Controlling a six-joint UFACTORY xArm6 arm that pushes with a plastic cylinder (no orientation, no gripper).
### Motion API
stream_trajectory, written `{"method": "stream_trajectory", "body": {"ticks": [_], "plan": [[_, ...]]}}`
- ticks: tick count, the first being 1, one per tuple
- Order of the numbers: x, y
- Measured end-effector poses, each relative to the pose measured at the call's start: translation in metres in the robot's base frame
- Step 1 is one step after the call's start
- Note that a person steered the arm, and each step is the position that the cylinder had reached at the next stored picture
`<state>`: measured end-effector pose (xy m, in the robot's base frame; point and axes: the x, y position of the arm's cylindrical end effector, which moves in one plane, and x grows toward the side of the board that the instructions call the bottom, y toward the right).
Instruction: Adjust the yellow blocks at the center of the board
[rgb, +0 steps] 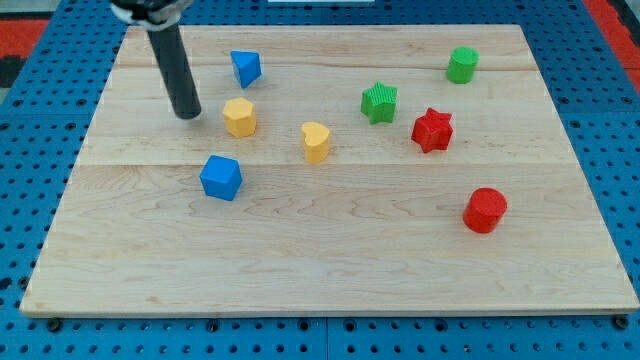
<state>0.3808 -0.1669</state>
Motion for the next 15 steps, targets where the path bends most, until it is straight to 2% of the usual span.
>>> {"method": "stream_trajectory", "body": {"ticks": [1,2,3,4,7,9,10,11,12,14,15], "plan": [[-0.005,0.023],[-0.013,0.087],[-0.012,0.081],[0.006,0.045],[0.019,0.085],[0.0,0.12],[0.008,0.087],[0.021,0.081],[0.042,0.097],[0.023,0.16],[0.03,0.115]]}}
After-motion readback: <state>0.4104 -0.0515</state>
